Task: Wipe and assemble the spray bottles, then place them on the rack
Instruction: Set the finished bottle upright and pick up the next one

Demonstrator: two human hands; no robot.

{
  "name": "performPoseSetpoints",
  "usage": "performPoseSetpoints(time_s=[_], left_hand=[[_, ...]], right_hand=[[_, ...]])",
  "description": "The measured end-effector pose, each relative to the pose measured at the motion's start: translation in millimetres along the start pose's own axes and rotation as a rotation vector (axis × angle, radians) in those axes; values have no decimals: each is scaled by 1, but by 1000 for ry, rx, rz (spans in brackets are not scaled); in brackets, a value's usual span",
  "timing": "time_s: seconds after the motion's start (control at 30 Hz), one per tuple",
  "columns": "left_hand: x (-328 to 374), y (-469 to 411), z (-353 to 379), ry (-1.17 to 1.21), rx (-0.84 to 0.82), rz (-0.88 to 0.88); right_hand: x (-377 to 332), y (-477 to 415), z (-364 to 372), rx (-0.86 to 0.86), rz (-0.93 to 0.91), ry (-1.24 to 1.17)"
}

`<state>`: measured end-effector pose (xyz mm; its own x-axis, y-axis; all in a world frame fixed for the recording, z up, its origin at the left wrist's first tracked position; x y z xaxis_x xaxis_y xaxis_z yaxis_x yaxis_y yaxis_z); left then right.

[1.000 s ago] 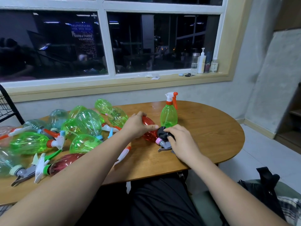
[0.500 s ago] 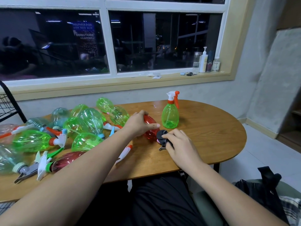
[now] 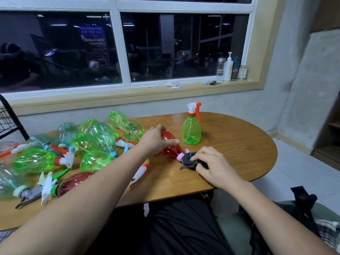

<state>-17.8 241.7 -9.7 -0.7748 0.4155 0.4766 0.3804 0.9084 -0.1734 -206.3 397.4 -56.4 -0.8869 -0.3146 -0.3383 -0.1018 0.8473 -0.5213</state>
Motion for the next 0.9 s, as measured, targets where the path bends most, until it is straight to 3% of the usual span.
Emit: performPoseSetpoints(time_s=[0.17, 0.37, 0.53, 0.67, 0.8, 0.9], left_hand=[[5, 4, 1, -15, 18, 6], [10, 11, 3, -147, 63, 69], [29, 20, 1, -273, 148, 332], [42, 32, 6, -402, 35, 551], [41, 39, 17, -566, -50, 623], [41, 39, 22, -641, -7, 634]], right_hand=[[28, -1, -5, 54, 188, 59], [42, 10, -24, 322, 323, -160], [47, 10, -23, 285, 391, -228], [47, 11, -22, 269, 403, -230], [46, 11, -21, 256, 403, -205], [44, 11, -22, 254, 400, -206]])
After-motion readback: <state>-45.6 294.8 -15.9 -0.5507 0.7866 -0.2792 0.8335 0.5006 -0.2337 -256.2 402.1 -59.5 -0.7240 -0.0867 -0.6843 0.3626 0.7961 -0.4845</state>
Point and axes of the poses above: each hand's wrist, its own y-axis away from the middle knuckle, its own z-axis out of the palm, x = y × z, the point moved 6 cm from there along -y, towards the middle knuckle, and after that the axes turned 1 degree about y, right-handed, at the moved point
